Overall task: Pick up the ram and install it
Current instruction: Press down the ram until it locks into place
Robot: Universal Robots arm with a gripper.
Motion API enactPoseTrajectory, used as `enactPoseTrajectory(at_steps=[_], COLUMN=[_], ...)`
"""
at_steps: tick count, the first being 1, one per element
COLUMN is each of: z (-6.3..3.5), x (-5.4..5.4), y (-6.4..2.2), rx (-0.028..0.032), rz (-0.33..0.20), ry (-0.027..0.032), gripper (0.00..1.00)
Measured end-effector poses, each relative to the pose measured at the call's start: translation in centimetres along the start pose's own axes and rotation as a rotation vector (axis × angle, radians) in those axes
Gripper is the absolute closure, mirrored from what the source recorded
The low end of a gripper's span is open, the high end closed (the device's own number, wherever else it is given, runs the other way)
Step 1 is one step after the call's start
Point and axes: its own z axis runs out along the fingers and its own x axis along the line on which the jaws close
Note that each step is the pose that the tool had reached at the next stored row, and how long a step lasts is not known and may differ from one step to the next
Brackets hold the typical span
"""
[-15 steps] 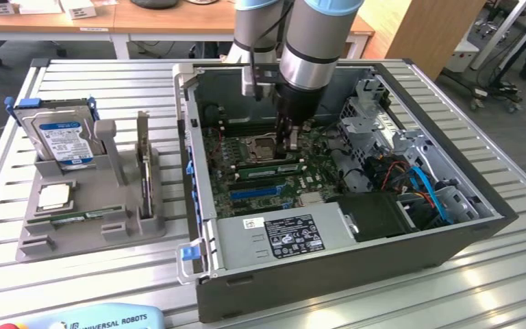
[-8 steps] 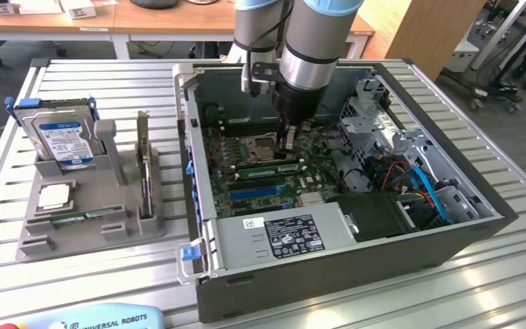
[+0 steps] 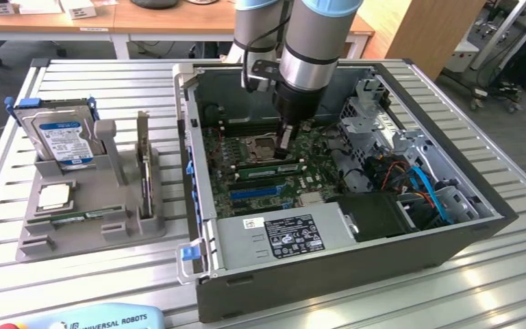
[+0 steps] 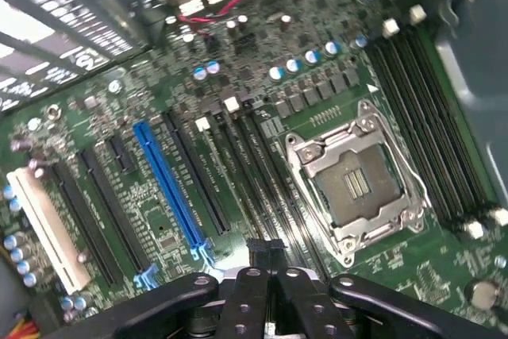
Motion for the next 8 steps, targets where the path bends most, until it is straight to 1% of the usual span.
enactPoseTrajectory(at_steps=[8], z=[0.07], x=[0.0], y=[0.0], rx=[0.0051], rz=[0.131], ry=[-0.0036], gripper=[0.9])
